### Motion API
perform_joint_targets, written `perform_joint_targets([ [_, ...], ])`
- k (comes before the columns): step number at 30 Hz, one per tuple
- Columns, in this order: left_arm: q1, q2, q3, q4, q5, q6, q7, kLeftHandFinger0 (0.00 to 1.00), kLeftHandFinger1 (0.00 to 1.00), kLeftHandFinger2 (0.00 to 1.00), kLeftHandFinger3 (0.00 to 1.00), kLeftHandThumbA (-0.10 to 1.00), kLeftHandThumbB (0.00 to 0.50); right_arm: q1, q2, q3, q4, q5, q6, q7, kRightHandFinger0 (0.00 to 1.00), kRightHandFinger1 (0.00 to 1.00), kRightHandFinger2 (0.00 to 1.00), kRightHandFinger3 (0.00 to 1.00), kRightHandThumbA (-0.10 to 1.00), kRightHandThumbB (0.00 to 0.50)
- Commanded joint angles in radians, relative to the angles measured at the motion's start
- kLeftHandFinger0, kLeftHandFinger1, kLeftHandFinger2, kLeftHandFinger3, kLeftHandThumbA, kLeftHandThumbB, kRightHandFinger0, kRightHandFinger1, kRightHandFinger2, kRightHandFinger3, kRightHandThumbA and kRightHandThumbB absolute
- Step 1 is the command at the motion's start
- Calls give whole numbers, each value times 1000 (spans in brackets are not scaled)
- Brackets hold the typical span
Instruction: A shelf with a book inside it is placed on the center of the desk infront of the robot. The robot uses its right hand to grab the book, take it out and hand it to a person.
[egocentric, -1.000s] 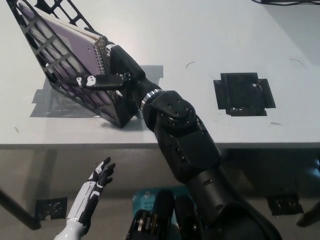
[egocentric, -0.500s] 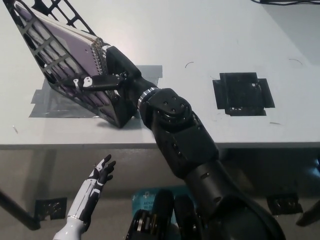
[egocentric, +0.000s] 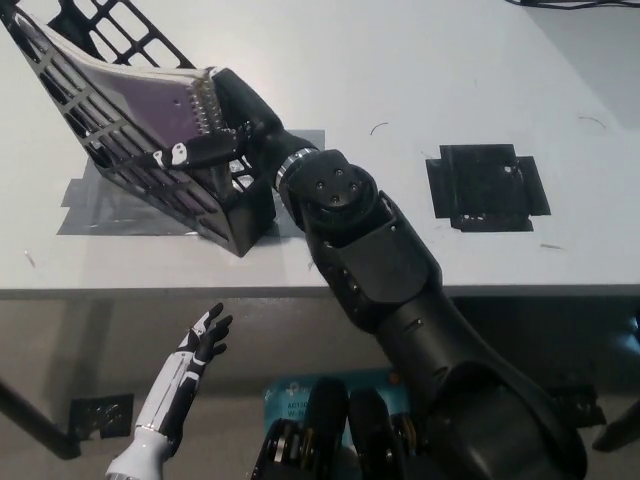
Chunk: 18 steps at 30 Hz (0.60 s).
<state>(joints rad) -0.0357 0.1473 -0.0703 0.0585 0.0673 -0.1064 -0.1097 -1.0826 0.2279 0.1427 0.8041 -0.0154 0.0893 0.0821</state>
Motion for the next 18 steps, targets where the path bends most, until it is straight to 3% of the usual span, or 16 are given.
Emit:
perform_joint_targets([
  [1,-12,15,-3,-21,14,-25,-6,1000,1000,1000,1000,1000,240,-39,16,-3,-64,-21,26,-30,0,237,506,335,1000,37],
  [3,-13,15,-2,-20,12,-25,-7,1000,1000,1000,1000,1000,242,-37,17,-6,-58,-20,7,-34,0,222,447,296,1000,49],
  [4,-14,14,-1,-20,6,-21,-8,1000,1000,1000,1000,998,250,-36,19,-12,-51,-14,-6,-35,0,168,351,217,1000,56],
  [8,-15,13,2,-20,0,-18,-8,1000,1000,1000,1000,991,268,-40,25,-36,-27,4,-35,-46,0,119,269,145,1000,70],
  [10,-16,14,1,-17,3,-24,-9,1000,1000,1000,1000,996,271,-40,32,-54,-21,16,-45,-60,0,48,178,72,1000,72],
  [11,-16,15,0,-18,6,-23,-7,1000,1000,1000,1000,1000,271,-38,38,-73,-24,33,-49,-64,0,2,83,6,1000,78],
  [12,-15,14,0,-19,8,-21,-6,1000,1000,1000,1000,1000,271,-32,47,-97,-46,55,-36,-67,0,0,47,1,1000,81],
  [13,-15,15,0,-20,10,-20,-5,1000,1000,1000,1000,1000,265,-29,58,-132,-56,96,-62,-59,0,0,2,0,1000,50],
  [15,-20,15,-2,-18,16,-22,-3,1000,1000,1000,1000,1000,267,-32,66,-162,-61,120,-89,-63,0,0,0,0,1000,49],
  [18,-24,18,-3,-8,12,-39,-8,1000,1000,1000,1000,1000,233,-31,95,-241,-129,200,-72,-52,0,0,0,0,1000,34],
])
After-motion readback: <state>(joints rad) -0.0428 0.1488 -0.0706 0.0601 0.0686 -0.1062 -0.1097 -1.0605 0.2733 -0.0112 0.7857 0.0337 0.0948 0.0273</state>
